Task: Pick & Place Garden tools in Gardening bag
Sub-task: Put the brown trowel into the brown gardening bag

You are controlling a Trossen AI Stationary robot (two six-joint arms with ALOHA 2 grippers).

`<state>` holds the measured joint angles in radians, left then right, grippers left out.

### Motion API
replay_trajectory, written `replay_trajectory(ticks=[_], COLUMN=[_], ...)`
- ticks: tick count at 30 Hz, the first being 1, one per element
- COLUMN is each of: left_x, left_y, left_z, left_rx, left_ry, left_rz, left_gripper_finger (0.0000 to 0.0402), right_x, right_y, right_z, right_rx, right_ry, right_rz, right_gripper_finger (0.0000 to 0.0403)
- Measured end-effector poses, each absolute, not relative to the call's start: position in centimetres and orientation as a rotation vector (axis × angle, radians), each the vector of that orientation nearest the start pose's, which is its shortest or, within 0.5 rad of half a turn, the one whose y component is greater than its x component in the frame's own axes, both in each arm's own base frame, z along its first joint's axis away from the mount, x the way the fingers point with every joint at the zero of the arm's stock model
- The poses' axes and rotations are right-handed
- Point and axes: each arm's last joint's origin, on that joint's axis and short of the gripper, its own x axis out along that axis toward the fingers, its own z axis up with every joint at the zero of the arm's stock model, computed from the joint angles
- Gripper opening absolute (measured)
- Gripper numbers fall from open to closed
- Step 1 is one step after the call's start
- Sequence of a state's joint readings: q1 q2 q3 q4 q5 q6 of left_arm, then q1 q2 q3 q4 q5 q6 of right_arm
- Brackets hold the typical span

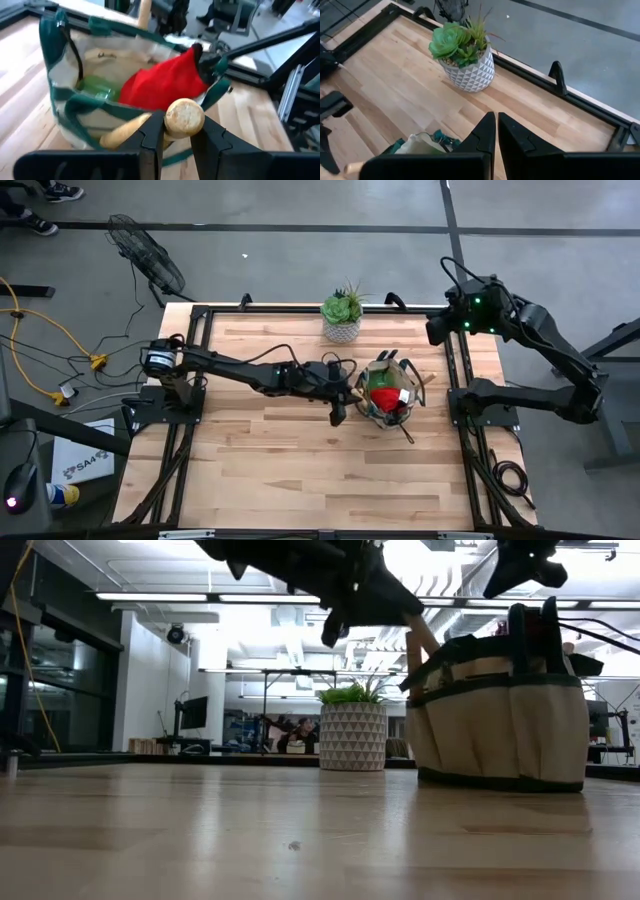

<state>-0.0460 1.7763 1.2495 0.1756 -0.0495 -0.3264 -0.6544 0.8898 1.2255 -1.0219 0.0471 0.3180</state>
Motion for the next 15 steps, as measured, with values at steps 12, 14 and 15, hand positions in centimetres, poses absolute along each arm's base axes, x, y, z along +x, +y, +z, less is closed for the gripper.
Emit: replay_trajectory(ticks=[12,14,15], left_x=[41.8,41.7,41.7], left_y=[-4.0,-4.1,-4.0], left_z=[23.4,23.3,23.3], left_rx=[-0.271,-0.264,-0.264], left_ry=[0.344,0.341,0.34], left_rz=[0.112,0.136,0.142], left_gripper_finger=[0.0065,0.0065,0.0065], right_x=[10.9,10.9,10.9], right_y=[-8.6,-8.6,-8.5], right_z=[38.3,38.3,38.3], right_rx=[0.529,0.537,0.538], right_ry=[0.572,0.569,0.569], right_rz=[-0.788,-0.787,-0.785], right_gripper_finger=[0.001,0.001,0.001])
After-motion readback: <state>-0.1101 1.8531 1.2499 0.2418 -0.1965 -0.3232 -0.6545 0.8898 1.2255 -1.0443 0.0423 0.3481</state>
